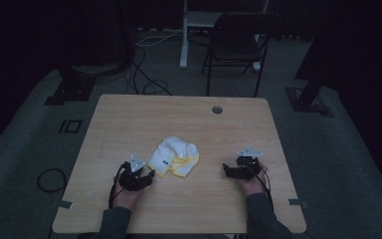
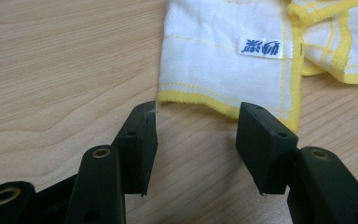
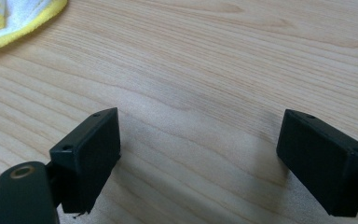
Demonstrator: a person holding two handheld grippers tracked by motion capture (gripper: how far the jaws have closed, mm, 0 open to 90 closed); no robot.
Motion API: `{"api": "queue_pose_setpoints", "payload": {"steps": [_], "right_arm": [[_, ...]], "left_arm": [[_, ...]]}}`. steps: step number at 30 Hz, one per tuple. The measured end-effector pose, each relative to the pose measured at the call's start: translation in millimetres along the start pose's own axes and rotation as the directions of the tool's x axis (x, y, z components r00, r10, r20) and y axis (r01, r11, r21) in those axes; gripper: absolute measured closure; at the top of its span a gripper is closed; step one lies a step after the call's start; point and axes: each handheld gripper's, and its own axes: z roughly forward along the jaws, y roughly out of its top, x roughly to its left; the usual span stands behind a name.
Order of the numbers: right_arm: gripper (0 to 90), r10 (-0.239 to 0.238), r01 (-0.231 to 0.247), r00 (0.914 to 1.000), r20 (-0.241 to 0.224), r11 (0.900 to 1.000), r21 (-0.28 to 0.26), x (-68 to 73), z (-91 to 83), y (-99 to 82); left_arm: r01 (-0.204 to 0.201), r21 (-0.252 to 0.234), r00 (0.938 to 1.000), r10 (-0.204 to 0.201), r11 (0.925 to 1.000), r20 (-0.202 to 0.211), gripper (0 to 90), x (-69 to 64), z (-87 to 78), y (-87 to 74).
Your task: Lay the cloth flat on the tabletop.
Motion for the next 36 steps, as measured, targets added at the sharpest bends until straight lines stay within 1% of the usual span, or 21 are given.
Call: {"api": "queue_pose_setpoints", "payload": {"steps": [5,12,18,24,29,34,36], "right_arm": [[13.6,0.001,-0.001,1.0,0.0,1.0,0.0,0.1,0.0,0.0],[15.4,-0.005,0.005,1.0,-0.007,1.0,0.003,0.6,-0.8,0.2],[17.5,-0.011,0.011,0.9998,-0.014,0.9999,0.006,1.1,-1.7,0.4],[23.8,-0.017,0.017,0.9997,-0.019,0.9998,0.014,3.0,-4.4,0.7],[32.5,-0.024,0.025,0.9993,-0.027,0.9997,0.009,6.0,-7.1,0.0],[37.7,-0.034,0.035,0.9982,-0.049,0.9994,0.008,11.6,-9.0,-0.4],[39.3,-0.045,0.046,0.9973,-0.057,0.999,0.005,14.6,-10.3,0.0]], "left_arm": [[-0.001,-0.002,1.0,0.001,1.0,0.001,49.6,-1.0,-0.2,-0.1],[-0.007,-0.003,0.9999,0.007,1.0,0.01,56.7,-4.2,-0.4,0.1],[-0.017,0.003,0.9996,0.017,0.9999,0.022,59.6,-6.2,-0.9,0.9],[-0.008,0.013,0.9997,0.008,0.9999,0.024,61.8,-4.8,-2.6,1.2],[-0.011,0.008,0.9995,0.011,0.9999,0.028,61.8,-6.9,-5.4,1.3],[-0.021,0.006,0.9992,0.021,0.9998,0.035,61.8,-8.2,-7.9,1.3],[-0.022,0.002,0.999,0.022,0.9998,0.039,61.8,-9.5,-7.9,1.4]]}}
